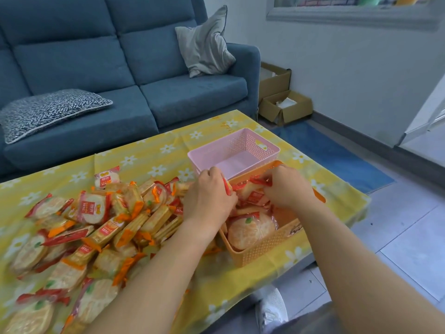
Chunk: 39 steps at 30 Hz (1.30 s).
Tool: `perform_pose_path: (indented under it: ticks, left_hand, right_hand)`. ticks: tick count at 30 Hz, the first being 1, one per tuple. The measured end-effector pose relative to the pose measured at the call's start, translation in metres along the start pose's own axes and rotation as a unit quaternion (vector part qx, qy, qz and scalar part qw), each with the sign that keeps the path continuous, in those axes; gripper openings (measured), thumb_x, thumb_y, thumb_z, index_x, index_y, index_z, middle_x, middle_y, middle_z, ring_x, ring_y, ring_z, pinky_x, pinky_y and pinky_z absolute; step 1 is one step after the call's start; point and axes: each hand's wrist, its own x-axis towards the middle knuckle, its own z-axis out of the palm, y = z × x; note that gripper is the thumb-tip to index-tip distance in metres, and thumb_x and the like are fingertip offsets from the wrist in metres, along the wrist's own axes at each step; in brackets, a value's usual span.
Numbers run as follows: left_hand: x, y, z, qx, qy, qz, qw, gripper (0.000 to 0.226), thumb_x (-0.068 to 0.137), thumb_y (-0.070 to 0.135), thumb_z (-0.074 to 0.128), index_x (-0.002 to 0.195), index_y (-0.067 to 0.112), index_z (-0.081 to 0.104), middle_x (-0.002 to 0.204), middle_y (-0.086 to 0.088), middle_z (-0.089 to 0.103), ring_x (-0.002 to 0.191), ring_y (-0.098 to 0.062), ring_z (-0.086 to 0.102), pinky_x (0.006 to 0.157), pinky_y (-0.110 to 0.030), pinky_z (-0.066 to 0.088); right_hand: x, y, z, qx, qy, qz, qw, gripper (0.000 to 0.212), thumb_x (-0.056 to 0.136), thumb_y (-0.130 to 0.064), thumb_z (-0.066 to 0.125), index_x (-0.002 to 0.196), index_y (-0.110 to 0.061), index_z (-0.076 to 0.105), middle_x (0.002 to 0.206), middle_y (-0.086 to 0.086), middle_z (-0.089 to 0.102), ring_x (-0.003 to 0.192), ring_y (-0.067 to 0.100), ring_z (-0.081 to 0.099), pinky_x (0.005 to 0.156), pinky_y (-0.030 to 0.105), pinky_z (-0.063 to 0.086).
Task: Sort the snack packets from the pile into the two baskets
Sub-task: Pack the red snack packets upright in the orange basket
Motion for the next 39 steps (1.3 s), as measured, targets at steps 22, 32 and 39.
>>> perform_pose_path:
  ticks: [22, 32, 39]
  left_hand:
    - [-0.004, -0.034, 0.000, 0.022, -0.206, 0.017, 0.978, 0.073, 0.061, 0.067, 0.078, 0.121, 0.035, 0.052, 0.125, 0.007, 0.045, 0.124, -0.022, 0.040, 0.097, -0.038, 0.045]
    - [-0.003, -0.024, 0.021, -0.036, -0.160, 0.077, 0.983, 0.073, 0.073, 0.047, 0.073, 0.134, 0.042, 0.033, 0.137, 0.010, 0.054, 0.127, -0.024, 0.038, 0.100, -0.045, 0.035]
    - [-0.002, -0.028, 0.023, 0.004, -0.115, 0.078, 0.990, 0.040, 0.076, 0.055, 0.068, 0.112, 0.045, 0.054, 0.122, 0.015, 0.048, 0.121, -0.018, 0.036, 0.098, -0.040, 0.029]
  right_hand:
    - [-0.018, -0.044, 0.006, 0.013, -0.020, -0.190, 0.982, 0.049, 0.085, 0.010, 0.059, 0.122, -0.019, 0.071, 0.128, -0.001, 0.045, 0.088, 0.017, 0.060, 0.069, 0.027, 0.048]
    - [-0.020, -0.040, 0.024, 0.041, 0.008, -0.057, 0.997, 0.015, 0.090, -0.021, 0.060, 0.104, -0.020, 0.053, 0.093, 0.001, 0.062, 0.078, 0.020, 0.061, 0.060, 0.035, 0.053]
    - [-0.029, -0.033, 0.024, -0.123, -0.200, -0.021, 0.972, 0.045, 0.083, -0.036, 0.077, 0.116, -0.015, 0.054, 0.105, 0.004, 0.066, 0.099, 0.028, 0.066, 0.074, 0.037, 0.052]
